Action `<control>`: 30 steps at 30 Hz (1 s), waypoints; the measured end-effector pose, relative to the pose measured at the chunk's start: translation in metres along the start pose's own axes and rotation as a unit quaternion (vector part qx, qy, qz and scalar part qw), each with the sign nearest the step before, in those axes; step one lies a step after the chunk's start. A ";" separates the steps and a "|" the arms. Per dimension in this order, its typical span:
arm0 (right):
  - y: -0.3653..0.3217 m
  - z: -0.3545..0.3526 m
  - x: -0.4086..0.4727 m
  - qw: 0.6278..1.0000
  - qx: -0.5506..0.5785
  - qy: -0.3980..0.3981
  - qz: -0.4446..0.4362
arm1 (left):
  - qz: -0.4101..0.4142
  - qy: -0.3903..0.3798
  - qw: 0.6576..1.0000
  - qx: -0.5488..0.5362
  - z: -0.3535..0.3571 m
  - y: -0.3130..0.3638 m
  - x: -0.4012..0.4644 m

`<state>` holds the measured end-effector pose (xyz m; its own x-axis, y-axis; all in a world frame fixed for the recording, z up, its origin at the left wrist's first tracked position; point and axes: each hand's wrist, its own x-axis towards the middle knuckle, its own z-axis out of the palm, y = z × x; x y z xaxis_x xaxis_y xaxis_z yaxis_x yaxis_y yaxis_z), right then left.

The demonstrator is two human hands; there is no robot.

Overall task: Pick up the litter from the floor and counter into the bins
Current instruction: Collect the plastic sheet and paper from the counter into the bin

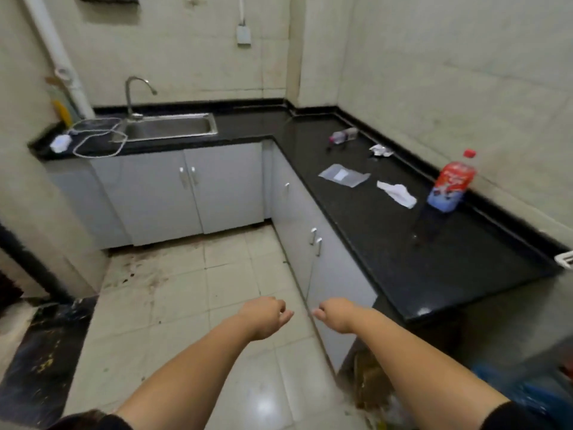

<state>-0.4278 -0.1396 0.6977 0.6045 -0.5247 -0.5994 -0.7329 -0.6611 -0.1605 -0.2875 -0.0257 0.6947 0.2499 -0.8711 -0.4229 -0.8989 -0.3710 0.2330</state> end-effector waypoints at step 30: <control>0.224 -0.232 0.191 0.924 0.209 0.197 0.253 | 0.197 -0.016 0.978 0.069 -0.210 0.092 0.421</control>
<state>-0.4041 -0.5121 0.7295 0.1569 -0.9188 -0.3622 -0.9596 -0.0551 -0.2759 -0.1894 -0.4940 0.7223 -0.1352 -0.9265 -0.3511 -0.9635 0.0403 0.2646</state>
